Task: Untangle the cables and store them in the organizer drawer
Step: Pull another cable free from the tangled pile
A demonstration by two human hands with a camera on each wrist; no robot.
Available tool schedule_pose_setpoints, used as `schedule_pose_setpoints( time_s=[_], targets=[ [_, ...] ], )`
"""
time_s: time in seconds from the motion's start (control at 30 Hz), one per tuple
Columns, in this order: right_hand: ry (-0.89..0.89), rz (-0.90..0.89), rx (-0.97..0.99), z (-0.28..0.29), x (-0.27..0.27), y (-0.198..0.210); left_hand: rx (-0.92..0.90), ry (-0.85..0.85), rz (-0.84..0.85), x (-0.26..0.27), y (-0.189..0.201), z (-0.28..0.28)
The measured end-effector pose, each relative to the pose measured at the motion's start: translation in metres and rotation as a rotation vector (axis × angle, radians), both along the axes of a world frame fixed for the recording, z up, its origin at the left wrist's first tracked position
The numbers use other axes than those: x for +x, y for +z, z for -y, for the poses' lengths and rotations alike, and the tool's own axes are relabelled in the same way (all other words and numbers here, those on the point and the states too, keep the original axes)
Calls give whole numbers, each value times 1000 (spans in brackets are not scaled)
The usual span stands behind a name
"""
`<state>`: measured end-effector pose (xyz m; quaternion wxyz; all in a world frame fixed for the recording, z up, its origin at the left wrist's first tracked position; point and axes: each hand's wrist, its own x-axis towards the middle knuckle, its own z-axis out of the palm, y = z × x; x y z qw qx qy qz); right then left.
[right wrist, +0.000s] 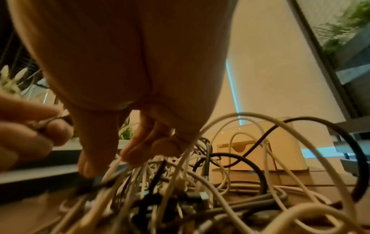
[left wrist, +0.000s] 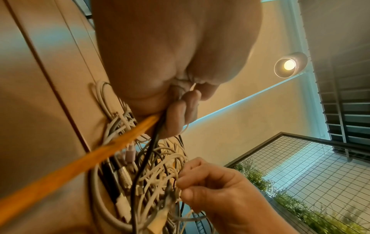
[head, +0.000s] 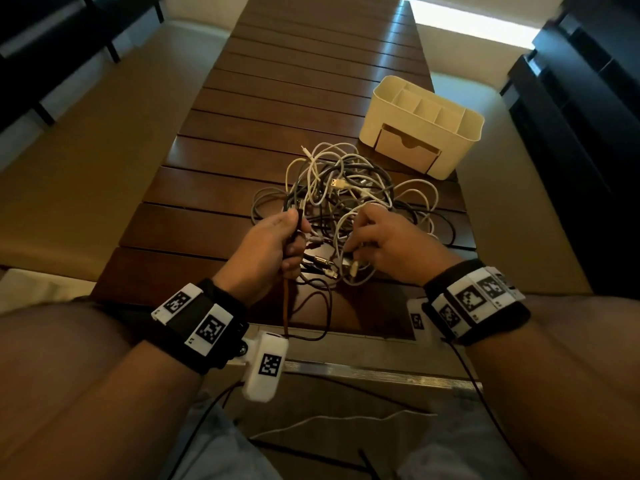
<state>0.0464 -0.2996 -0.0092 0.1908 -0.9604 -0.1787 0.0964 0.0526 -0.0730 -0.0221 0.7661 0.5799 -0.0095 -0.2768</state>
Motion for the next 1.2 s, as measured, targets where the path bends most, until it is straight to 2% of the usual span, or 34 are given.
schedule_pose_setpoints(
  time_s=[0.07,0.2,0.33,0.47,0.63,0.77,0.9,0.97,1.13,1.2],
  targets=[
    [-54,-43,83,3,1,8,-10,5,0,1,0,-1],
    [-208,198,285,-5,4,13,-12,0,11,2,-2,-1],
    [-202,92,75,-15,7,11,-6,-3,14,3,-2,-2],
    [-342,-56,222,-19,7,17,-9,-5,16,4,-2,-4],
    [-414,-202,96,-25,9,0,3,-21,24,5,-3,-4],
    [-441,-138,7,-28,12,-14,1,-18,21,5,-3,-5],
    [-479,-107,13,-28,14,-13,6,-27,20,4,-3,-4],
    [-473,-83,58,-28,14,-13,2,-26,23,4,-3,-3],
    [-523,-24,379,-28,11,7,-5,-12,29,4,-3,-4],
    [-489,-21,394,-28,10,17,-5,-10,34,5,-3,-4]
  ],
)
